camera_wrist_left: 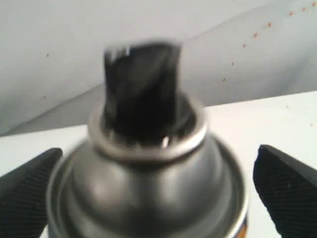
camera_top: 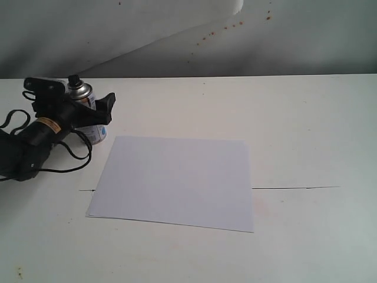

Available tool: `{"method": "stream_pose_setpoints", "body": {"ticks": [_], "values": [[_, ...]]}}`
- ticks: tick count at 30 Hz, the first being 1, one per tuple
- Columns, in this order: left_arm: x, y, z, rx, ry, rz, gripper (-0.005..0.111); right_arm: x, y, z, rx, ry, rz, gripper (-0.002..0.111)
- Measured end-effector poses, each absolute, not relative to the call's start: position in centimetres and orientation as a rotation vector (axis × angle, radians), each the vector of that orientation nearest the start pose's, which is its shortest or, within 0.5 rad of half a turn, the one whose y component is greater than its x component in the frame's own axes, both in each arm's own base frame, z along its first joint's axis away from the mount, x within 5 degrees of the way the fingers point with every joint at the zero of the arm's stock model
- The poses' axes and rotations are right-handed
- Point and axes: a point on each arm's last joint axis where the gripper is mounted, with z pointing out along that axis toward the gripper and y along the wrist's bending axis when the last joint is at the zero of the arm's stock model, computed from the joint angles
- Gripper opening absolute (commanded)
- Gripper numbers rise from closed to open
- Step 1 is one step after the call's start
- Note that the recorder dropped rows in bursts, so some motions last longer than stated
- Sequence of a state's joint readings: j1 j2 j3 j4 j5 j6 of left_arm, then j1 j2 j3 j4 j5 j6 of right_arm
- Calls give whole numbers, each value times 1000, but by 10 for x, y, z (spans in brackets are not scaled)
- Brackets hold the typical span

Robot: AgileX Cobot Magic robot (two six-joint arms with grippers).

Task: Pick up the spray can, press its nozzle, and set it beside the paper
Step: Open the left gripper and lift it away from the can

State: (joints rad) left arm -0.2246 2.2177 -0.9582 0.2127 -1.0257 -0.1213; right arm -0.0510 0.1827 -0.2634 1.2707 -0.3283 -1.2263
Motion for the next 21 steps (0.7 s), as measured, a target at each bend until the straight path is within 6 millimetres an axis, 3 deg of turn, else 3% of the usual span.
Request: {"method": "stream_pose_setpoints", "body": {"ticks": [5, 12, 15, 20, 21], "values": [[394, -107, 135, 326, 1603, -325, 97, 55, -31, 299, 319, 1280, -223, 0], [381, -103, 222, 323, 1492, -288, 92, 55, -31, 299, 319, 1280, -223, 0], [368, -98, 260, 299, 1483, -287, 69, 55, -31, 299, 319, 1280, -223, 0], [335, -87, 317, 224, 1521, -299, 0, 55, -31, 299, 319, 1280, -223, 0], [329, -85, 325, 219, 1531, -293, 1, 55, -31, 299, 319, 1280, -223, 0]]}}
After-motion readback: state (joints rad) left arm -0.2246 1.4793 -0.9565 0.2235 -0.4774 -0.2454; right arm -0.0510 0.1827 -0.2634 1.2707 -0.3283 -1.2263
